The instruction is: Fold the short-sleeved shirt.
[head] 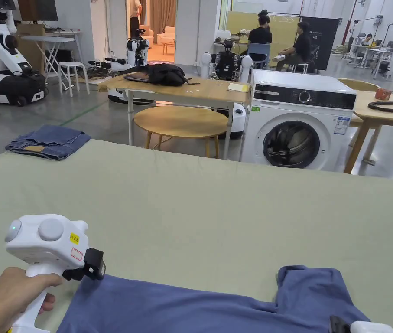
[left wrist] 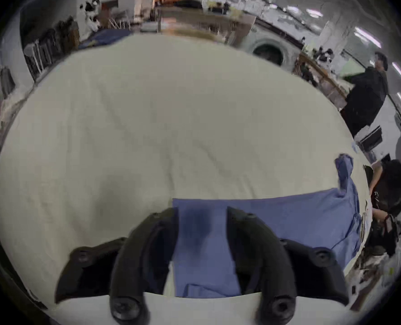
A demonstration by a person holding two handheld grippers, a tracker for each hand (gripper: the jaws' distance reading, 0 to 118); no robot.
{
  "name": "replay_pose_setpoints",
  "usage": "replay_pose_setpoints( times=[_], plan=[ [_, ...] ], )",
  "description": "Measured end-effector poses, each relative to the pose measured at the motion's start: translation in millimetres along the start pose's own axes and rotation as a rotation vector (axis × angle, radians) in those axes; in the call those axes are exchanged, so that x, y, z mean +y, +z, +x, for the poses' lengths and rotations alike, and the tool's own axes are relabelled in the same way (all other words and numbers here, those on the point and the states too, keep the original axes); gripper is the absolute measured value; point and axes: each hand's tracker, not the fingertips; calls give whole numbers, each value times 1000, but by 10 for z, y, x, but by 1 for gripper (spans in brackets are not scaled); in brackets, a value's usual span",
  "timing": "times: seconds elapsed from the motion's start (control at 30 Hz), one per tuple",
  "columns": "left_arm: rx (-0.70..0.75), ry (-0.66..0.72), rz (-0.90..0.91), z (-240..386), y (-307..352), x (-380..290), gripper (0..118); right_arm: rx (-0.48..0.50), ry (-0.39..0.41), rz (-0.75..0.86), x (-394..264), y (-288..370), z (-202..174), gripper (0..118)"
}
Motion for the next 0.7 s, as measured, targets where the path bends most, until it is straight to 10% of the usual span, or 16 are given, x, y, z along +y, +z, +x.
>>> replay_pose_setpoints(
  times=[0.23, 0.4, 0.7],
  plan=[
    [119, -32, -43, 53, -338, 71, 48, -18, -4, -67, -127, -109, 101, 0],
    [170, -129, 18, 198, -319, 28, 0, -17, -9, -102, -187, -147, 159, 0],
    [95, -145, 132, 291, 35, -189, 0, -29, -31, -136, 107, -330, 462, 0]
  ],
)
